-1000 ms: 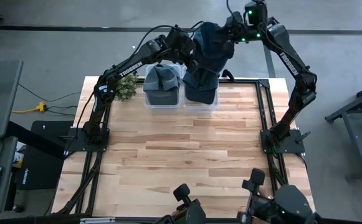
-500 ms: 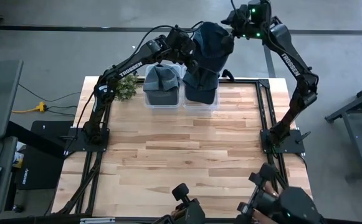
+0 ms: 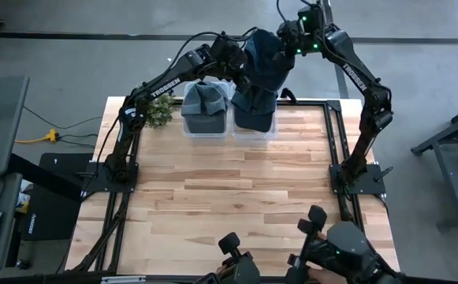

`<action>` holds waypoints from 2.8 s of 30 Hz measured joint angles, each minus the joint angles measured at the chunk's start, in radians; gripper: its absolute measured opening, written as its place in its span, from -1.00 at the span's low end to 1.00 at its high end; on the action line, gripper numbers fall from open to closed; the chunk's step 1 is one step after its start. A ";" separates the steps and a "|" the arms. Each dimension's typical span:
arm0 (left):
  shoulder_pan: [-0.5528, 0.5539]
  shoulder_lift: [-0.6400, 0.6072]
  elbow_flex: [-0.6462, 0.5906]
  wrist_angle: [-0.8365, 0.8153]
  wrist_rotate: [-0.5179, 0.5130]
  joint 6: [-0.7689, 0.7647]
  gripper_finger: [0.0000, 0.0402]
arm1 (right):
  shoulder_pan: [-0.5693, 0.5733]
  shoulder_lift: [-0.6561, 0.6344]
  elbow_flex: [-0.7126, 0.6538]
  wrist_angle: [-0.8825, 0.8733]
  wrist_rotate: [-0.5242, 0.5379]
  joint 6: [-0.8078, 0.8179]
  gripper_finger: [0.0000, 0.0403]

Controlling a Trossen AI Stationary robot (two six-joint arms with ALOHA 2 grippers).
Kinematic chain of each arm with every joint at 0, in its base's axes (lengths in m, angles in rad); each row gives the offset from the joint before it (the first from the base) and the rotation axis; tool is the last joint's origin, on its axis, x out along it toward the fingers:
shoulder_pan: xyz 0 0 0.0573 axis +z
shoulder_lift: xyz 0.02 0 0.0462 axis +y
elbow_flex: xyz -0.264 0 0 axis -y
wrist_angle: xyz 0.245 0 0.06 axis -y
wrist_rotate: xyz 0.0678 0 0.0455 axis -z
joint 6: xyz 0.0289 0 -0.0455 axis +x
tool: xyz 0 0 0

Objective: Pick & Place hat
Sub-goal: Put the blue cap into the right transparent bin

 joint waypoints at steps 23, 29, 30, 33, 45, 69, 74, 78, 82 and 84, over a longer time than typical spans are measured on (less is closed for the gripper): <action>-0.001 -0.002 0.000 -0.099 0.076 0.083 -0.70 | 0.012 -0.003 0.000 -0.063 -0.068 -0.030 -0.99; 0.005 -0.062 0.000 -0.225 0.091 0.093 -0.42 | 0.022 -0.005 0.000 -0.093 -0.066 -0.038 -0.99; 0.005 -0.073 0.000 -0.245 0.082 0.100 -0.39 | 0.026 -0.008 0.000 -0.098 -0.065 -0.038 -0.99; 0.005 -0.118 -0.002 -0.295 0.027 0.111 -0.32 | 0.045 -0.024 0.000 -0.116 -0.066 -0.038 -1.00; 0.006 -0.318 0.000 -0.347 -0.183 0.132 -0.31 | 0.184 -0.079 0.000 -0.232 -0.073 0.067 -1.00; 0.006 -0.317 0.000 -0.436 -0.302 0.227 -0.31 | 0.363 -0.052 -0.002 -0.279 0.063 0.240 -1.00; 0.006 -0.317 0.000 -0.437 -0.319 0.267 -0.31 | 0.365 -0.033 -0.002 -0.278 0.064 0.278 -1.00; 0.007 -0.317 0.000 -0.437 -0.337 0.290 -0.31 | 0.366 -0.011 -0.001 -0.276 0.066 0.288 -1.00; 0.010 -0.317 0.000 -0.436 -0.341 0.297 -0.31 | 0.365 0.014 -0.006 -0.271 0.074 0.296 -1.00; 0.021 -0.317 0.000 -0.437 -0.328 0.300 -0.31 | 0.364 0.015 -0.041 -0.234 0.077 0.306 -1.00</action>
